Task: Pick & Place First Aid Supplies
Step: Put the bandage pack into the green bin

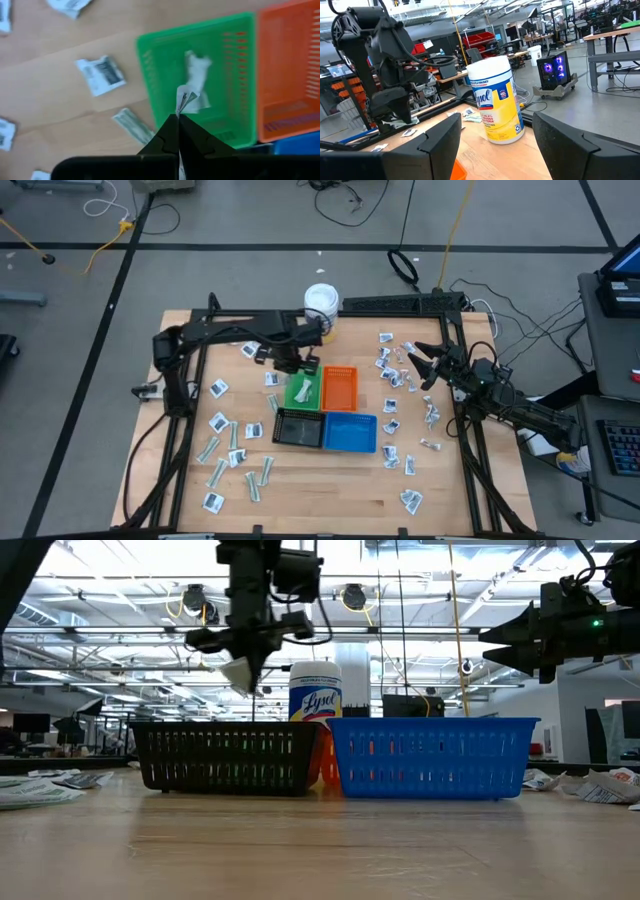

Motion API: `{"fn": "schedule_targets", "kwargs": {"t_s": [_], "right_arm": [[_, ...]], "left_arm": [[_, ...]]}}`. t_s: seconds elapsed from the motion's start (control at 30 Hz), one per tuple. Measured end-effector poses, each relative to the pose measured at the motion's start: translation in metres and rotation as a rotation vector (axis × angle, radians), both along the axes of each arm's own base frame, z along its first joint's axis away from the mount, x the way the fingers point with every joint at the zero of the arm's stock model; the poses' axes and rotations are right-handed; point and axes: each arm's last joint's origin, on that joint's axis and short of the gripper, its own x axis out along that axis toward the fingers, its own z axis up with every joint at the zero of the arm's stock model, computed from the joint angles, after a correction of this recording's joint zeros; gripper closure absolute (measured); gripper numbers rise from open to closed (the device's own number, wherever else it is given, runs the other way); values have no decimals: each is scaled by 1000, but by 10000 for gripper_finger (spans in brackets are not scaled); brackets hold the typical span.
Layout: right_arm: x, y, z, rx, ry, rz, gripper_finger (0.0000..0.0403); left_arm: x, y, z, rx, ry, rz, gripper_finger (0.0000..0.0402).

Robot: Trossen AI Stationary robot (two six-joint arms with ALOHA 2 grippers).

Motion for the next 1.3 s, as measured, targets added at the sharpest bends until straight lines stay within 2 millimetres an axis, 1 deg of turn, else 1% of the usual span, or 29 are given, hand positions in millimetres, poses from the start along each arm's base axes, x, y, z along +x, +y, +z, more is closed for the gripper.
{"fn": "schedule_targets", "kwargs": {"t_s": [0.13,0.23,0.37,0.63,0.8,0.87,0.97,1.07,1.23,1.3], "right_arm": [[0,0,0,0,0,0,160],[0,0,0,0,0,1,160],[0,0,0,0,0,0,160],[0,0,0,0,0,0,160],[0,0,0,1,1,0,160],[0,0,0,0,0,0,160],[0,0,0,0,0,0,160],[0,0,0,0,0,0,160],[0,0,0,0,0,0,161],[0,0,0,1,0,0,161]], "left_arm": [[12,-2,2,6,-17,-6,401],[14,-5,-1,24,-3,-2,401],[24,-12,-20,43,45,-11,401],[47,-22,-58,57,63,-50,401],[52,-23,-74,87,109,-62,401],[52,-22,-75,99,112,-61,399],[52,-21,-74,111,105,-58,386],[52,-19,-74,113,106,-53,365],[50,-15,-73,112,106,-61,308],[50,-12,-72,97,101,-93,282]]}}
